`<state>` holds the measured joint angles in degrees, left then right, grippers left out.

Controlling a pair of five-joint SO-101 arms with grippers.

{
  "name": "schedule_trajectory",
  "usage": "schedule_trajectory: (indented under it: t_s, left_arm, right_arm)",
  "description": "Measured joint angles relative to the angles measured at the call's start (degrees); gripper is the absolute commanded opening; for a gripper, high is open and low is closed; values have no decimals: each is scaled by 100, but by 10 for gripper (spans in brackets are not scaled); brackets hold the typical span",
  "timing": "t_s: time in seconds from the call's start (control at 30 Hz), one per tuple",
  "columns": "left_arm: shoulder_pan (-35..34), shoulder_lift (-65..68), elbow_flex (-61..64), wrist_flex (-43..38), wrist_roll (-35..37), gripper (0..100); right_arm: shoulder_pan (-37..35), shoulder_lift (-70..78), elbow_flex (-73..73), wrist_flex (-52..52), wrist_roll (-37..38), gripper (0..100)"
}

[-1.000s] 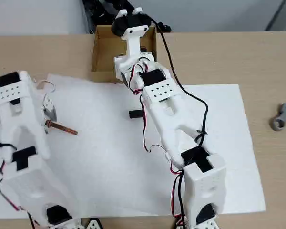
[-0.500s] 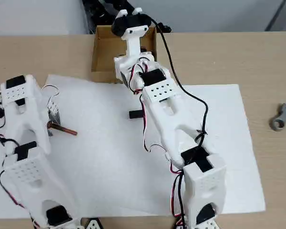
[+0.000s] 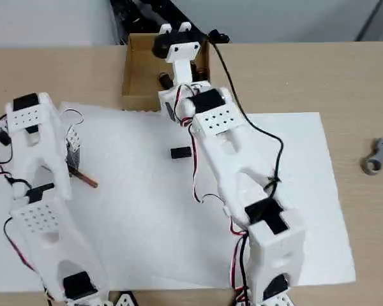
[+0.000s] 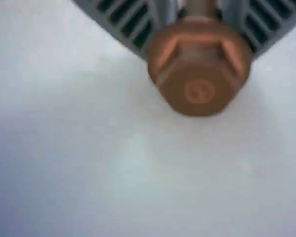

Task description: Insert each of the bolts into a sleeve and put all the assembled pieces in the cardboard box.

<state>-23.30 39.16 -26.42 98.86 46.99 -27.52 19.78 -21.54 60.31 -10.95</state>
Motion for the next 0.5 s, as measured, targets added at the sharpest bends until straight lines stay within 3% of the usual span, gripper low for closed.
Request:
schedule_trajectory:
  t_s: [0.27, 0.5]
  left_arm:
    - [123, -1266, -18, 9, -1064, 5]
    - [123, -3209, 659, 44, -1996, 5]
  right_arm:
    - [0, -105, -360, 1785, 818, 143]
    - [-9, -105, -360, 2585, 2145, 142]
